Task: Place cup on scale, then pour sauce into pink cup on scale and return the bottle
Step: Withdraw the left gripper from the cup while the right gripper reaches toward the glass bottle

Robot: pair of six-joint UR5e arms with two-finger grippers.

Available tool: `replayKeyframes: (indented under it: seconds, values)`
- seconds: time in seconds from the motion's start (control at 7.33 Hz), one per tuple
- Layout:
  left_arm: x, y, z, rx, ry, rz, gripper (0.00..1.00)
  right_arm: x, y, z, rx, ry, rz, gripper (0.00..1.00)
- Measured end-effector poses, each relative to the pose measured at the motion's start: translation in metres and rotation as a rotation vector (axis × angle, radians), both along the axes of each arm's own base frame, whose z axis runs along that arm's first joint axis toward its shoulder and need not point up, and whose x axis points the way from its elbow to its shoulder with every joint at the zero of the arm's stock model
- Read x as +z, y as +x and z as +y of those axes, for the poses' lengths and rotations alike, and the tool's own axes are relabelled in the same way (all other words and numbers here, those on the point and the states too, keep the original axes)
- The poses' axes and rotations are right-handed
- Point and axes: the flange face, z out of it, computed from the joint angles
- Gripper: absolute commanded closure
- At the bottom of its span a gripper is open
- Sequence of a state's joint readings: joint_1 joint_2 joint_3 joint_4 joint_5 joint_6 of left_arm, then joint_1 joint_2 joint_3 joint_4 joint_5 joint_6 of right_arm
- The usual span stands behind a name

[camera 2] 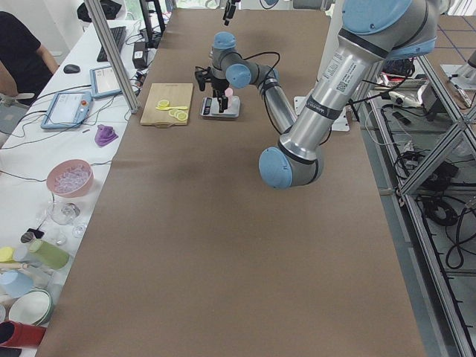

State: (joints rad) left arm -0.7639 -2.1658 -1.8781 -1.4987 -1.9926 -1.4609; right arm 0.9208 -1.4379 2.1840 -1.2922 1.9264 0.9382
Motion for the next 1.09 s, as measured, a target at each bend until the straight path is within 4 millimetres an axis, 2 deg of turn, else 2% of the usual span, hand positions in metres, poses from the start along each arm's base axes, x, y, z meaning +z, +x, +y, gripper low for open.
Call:
replayKeyframes:
  seconds: [0.27,0.41,0.82,0.96,1.09]
  values:
    - [0.002,0.0,-0.001,-0.002,-0.001,-0.004,0.02,0.004,-0.065,0.028,0.11,0.023,0.051,0.0]
    - [0.003,0.0,-0.002,-0.002,-0.003,-0.006,0.02,0.008,-0.086,0.039,0.14,0.05,0.08,0.0]
    - [0.014,0.006,-0.004,0.001,-0.014,-0.024,0.02,0.027,-0.121,0.056,0.187,0.112,0.142,0.01]
    - [0.016,0.007,-0.004,0.002,-0.016,-0.027,0.02,0.041,-0.131,0.058,0.21,0.145,0.14,0.02]
    - [0.017,0.008,-0.004,0.002,-0.017,-0.029,0.02,0.064,-0.14,0.059,0.228,0.181,0.117,0.04]
